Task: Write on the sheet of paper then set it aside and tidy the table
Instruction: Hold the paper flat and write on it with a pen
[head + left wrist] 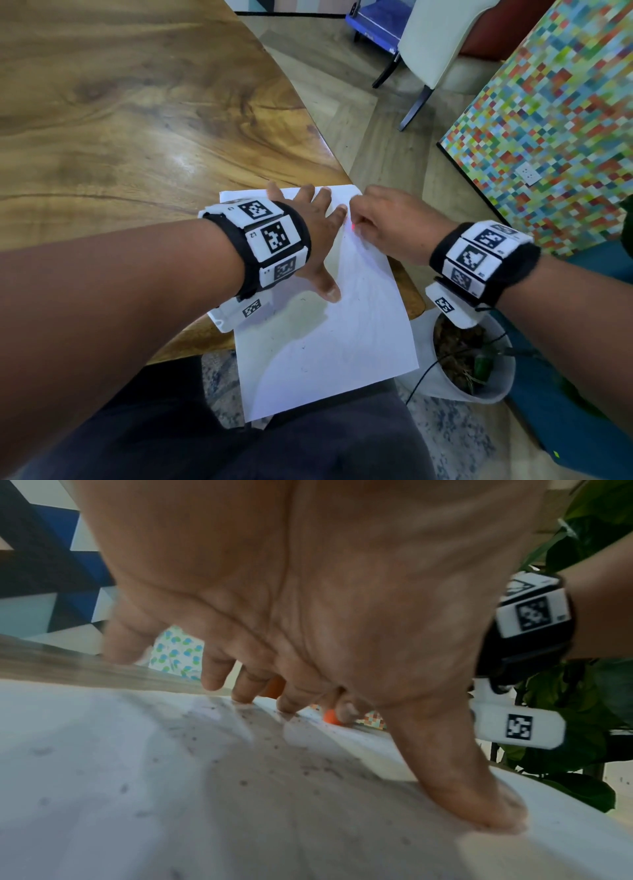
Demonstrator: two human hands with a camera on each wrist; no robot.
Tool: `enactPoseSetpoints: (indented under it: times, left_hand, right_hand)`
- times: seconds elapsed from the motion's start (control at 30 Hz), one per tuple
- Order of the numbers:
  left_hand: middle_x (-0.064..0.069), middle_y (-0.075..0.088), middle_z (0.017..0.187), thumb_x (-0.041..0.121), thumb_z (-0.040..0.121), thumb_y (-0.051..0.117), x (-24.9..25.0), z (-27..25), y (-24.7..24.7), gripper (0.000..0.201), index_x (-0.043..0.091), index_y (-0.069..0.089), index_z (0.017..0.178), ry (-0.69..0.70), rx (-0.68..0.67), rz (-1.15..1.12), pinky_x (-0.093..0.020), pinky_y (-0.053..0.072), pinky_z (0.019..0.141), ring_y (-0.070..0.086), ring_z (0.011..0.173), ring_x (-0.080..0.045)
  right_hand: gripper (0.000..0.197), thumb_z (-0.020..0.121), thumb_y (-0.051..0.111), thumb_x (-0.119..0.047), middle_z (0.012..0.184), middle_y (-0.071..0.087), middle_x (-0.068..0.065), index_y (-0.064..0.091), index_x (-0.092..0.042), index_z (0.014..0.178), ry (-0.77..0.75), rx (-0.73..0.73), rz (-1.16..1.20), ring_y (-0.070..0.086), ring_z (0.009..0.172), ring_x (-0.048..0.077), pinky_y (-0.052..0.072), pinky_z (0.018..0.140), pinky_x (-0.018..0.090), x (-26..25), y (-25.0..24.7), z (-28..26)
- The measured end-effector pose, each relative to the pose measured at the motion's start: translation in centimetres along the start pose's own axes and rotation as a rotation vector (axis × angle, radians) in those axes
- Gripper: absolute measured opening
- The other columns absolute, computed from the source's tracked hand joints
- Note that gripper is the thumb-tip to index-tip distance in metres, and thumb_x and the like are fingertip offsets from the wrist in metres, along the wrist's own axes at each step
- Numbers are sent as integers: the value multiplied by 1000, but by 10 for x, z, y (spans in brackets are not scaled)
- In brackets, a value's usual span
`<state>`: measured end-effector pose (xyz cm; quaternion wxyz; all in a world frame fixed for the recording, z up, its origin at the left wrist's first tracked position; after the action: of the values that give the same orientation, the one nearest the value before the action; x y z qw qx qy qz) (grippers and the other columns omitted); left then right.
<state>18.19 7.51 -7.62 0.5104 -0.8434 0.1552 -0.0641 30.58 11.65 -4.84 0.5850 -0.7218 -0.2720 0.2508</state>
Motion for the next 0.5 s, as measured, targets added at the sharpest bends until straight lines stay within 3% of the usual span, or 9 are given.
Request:
enactPoseSetpoints:
  times: [0.07,0.17,0.27,0.37,0.5]
  left_hand:
    - [-12,-1,168,92,58,65,1,2,1,145,20,-6,161,24,18,-7,-66,12,119,-4,155,-34]
    - [-15,-6,168,89,59,68,1,4,4,146,18,-9,161,42,17,-54,-60,16,121,-6,156,-34]
    - [-15,-10,168,87,61,68,1,2,4,144,19,-11,161,44,1,-65,-59,15,122,-9,156,-34]
    - [-16,-11,168,86,64,69,2,0,3,142,20,-12,161,39,-8,-60,-60,15,122,-8,155,-35]
    - [-18,-13,167,85,65,68,4,0,4,140,21,-12,161,36,-19,-62,-62,15,121,-10,155,-36]
  right_hand:
    - [11,94,50,-25,87,49,-1,55,-18,88,-89,-46,14,53,79,22,46,69,41,-8,5,-16]
    - [10,93,51,-25,85,49,-2,55,-19,85,-156,-67,4,53,74,22,45,65,40,-15,10,-22]
    - [10,94,50,-25,86,49,-1,57,-18,90,-62,-9,16,51,79,20,44,70,35,-6,3,-3]
    - [8,93,50,-26,89,51,0,56,-21,91,28,45,12,54,85,22,47,74,38,4,-1,14]
    - [10,94,49,-25,88,52,1,56,-18,90,4,36,5,54,82,23,48,72,40,-1,1,2]
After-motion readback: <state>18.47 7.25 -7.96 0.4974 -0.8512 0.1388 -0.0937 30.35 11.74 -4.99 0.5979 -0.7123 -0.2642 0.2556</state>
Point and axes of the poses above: each hand's wrist, its own z-axis towards the middle knuckle, its own y-axis out of the palm, x = y × z, the point moved 5 cm from there along z, towards the middle knuckle
